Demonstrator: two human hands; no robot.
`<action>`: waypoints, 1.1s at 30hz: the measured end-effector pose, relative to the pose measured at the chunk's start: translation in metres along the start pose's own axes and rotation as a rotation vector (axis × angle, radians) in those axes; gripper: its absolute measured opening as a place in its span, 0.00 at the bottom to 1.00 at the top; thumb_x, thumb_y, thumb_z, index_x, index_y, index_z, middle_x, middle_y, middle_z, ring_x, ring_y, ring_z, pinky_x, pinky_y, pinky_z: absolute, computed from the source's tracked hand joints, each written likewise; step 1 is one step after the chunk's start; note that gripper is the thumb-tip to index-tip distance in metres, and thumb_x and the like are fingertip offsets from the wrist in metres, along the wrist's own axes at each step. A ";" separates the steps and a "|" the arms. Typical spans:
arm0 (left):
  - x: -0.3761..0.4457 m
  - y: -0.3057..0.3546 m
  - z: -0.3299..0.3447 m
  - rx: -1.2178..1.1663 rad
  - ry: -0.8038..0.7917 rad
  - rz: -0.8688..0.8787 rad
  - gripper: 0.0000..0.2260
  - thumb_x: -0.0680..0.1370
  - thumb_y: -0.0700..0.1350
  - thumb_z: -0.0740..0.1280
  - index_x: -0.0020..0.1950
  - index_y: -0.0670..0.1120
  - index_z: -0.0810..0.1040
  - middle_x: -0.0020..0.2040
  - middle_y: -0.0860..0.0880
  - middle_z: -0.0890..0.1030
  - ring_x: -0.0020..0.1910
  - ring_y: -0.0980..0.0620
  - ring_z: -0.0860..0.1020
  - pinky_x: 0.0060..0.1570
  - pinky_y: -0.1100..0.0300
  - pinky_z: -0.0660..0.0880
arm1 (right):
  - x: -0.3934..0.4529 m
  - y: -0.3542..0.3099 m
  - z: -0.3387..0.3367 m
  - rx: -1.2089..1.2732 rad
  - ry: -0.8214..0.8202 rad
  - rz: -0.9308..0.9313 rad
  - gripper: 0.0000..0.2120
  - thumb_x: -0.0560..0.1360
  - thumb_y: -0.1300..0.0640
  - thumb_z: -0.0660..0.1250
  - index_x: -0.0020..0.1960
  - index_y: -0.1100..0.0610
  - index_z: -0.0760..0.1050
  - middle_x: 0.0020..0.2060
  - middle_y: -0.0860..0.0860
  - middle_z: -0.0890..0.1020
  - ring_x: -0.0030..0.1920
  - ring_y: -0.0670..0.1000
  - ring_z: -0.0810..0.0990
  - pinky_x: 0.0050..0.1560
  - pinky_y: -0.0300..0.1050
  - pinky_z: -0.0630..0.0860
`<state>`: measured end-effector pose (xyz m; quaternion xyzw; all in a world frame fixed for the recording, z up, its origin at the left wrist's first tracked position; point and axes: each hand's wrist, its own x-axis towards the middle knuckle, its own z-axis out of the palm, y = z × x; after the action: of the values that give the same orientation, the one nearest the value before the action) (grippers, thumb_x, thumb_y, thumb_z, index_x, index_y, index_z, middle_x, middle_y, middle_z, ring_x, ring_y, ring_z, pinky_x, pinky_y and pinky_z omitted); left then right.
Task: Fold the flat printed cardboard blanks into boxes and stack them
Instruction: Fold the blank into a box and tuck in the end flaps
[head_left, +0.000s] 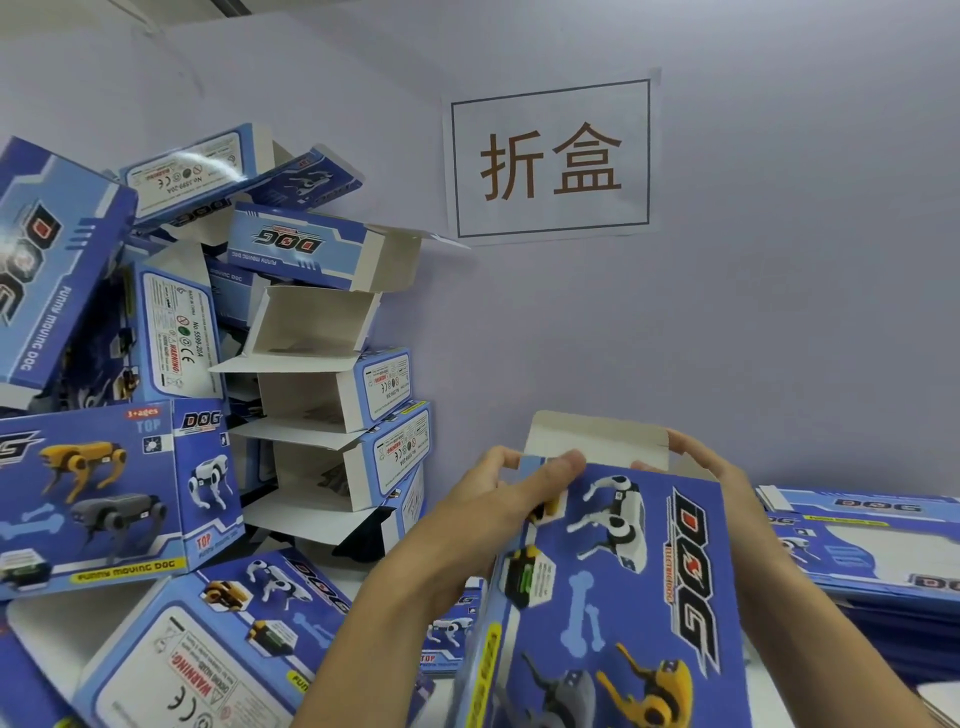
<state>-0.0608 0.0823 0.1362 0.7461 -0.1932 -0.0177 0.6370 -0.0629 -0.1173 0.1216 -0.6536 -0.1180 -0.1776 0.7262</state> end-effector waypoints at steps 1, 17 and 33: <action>-0.001 0.000 -0.001 0.012 -0.032 -0.002 0.29 0.62 0.69 0.76 0.54 0.54 0.74 0.46 0.52 0.87 0.47 0.50 0.86 0.55 0.49 0.81 | 0.000 0.002 -0.002 0.021 0.000 0.014 0.11 0.78 0.63 0.67 0.59 0.54 0.76 0.25 0.51 0.82 0.22 0.47 0.80 0.21 0.37 0.75; 0.004 0.005 0.010 -0.201 0.339 0.531 0.29 0.64 0.65 0.72 0.62 0.58 0.71 0.48 0.50 0.84 0.48 0.51 0.84 0.44 0.58 0.82 | 0.001 -0.020 0.008 0.249 -0.314 -0.101 0.21 0.73 0.35 0.63 0.53 0.48 0.85 0.50 0.55 0.87 0.47 0.55 0.87 0.40 0.44 0.82; -0.003 0.002 0.017 -0.043 0.300 0.571 0.11 0.76 0.52 0.67 0.57 0.59 0.71 0.52 0.66 0.78 0.50 0.65 0.80 0.49 0.66 0.78 | 0.003 -0.016 0.014 -0.066 -0.197 -0.228 0.11 0.75 0.41 0.63 0.54 0.44 0.72 0.47 0.67 0.79 0.45 0.71 0.80 0.47 0.68 0.79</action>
<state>-0.0685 0.0666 0.1341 0.6424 -0.2983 0.2676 0.6533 -0.0658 -0.1049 0.1388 -0.6738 -0.2561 -0.1977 0.6643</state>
